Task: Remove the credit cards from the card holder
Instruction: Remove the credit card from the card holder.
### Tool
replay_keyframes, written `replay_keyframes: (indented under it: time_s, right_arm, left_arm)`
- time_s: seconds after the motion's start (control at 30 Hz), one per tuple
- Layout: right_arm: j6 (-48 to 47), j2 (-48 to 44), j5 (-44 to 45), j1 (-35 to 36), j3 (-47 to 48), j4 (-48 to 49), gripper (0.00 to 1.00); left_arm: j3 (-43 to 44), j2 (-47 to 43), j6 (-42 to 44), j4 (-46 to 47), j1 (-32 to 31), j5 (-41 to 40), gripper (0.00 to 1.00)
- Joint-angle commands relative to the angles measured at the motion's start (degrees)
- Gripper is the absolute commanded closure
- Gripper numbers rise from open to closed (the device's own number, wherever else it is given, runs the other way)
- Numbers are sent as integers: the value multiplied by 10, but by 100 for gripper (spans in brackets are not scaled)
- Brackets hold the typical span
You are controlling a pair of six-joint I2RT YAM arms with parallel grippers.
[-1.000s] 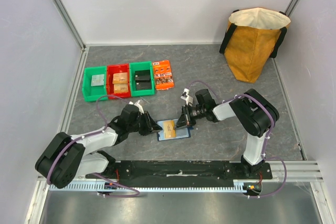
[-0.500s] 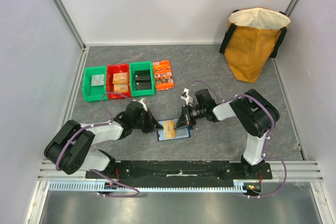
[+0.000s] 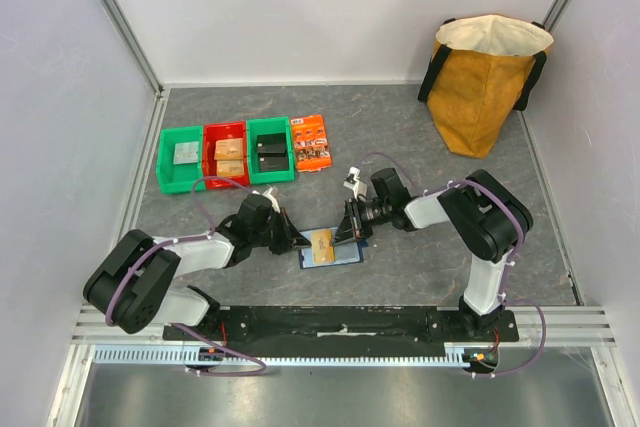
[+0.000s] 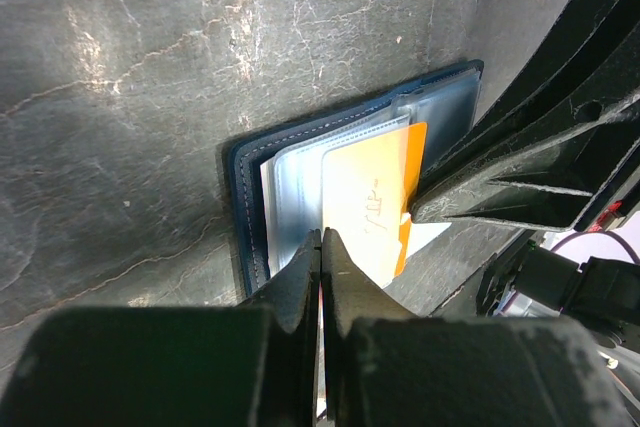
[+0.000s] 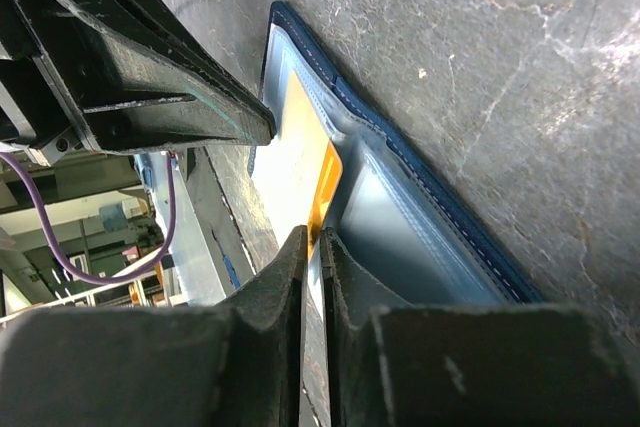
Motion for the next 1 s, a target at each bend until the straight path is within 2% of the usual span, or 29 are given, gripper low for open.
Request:
replay_keyframes:
  time_s: [0.0,0.13,0.33,0.67,0.83,0.97]
  right_arm:
    - [5,8,7,4,17,10,85]
    - [10,13,3,7,21,18,84]
    - [26,22,-7,10,23,42,79]
    - [29,33,-4,13,34,39,79]
    - [5,26,3,12,35,13,100]
    - [-32,12,12,-2,33,-37,100]
  left_arm:
    - [-18,0,20,-47,0,-32,98]
    - [-20,-2,20,-48,0,-32,98]
    - [-21,-5,22,-50,0,-32,98]
    - [-23,-5,23,-50,0,-31,98]
    - [-27,-7,20,-52,0,-35,98]
    - [-28,-10,19,-53,0,-37,98]
